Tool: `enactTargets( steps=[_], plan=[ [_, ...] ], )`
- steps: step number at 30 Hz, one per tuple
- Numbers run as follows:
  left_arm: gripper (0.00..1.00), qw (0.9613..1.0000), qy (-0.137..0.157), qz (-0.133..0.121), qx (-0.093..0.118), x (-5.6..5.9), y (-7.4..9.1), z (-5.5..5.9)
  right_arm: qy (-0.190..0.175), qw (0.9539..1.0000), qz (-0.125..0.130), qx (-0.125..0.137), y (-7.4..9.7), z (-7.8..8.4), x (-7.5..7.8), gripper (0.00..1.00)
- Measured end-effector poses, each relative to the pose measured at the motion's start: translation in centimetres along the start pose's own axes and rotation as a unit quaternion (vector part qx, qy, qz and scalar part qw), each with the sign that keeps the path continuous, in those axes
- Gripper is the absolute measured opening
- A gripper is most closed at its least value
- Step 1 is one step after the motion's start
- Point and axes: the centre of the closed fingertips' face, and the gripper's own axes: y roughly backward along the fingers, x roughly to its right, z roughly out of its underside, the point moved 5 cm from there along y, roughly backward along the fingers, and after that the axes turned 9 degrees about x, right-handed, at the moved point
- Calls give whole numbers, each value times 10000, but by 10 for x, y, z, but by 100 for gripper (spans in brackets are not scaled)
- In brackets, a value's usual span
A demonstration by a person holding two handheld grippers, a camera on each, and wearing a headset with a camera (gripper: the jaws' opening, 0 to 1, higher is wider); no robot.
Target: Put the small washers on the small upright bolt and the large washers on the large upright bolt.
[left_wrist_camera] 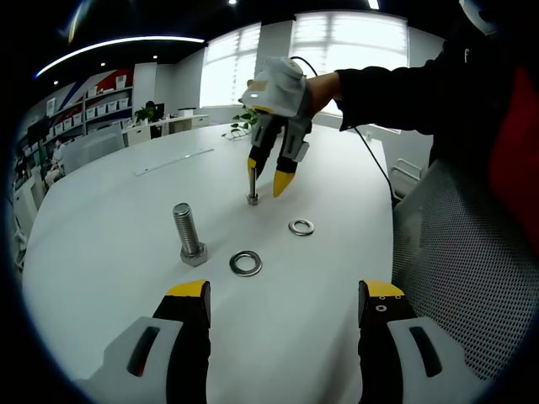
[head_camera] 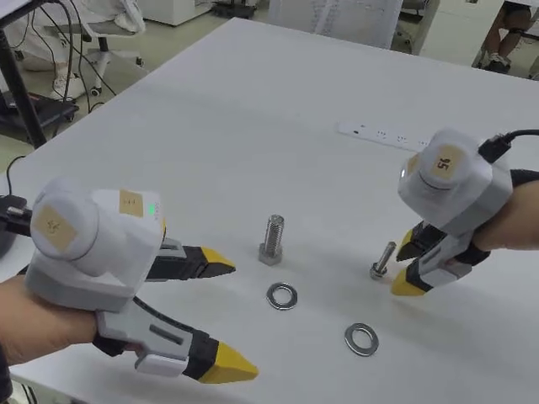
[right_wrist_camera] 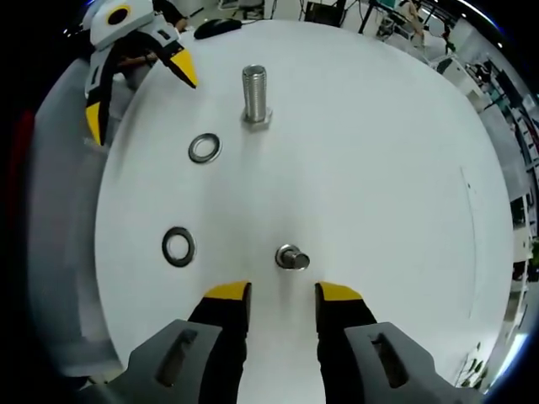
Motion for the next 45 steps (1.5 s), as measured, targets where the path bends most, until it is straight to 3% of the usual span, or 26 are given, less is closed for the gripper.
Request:
enactTargets(
  steps=[18,28,45],
  plan=[
    [71,10000,-49,11,43,1,1,-2,-103,9999,-16,0,7,10,-25,33],
    [71,9999,-80,3,79,2,2,-4,-112,9998,-176,-35,3,15,-51,34],
    [71,9998,-138,-18,124,4,4,-8,217,9985,-508,-35,-6,-2,-86,40]
  ],
)
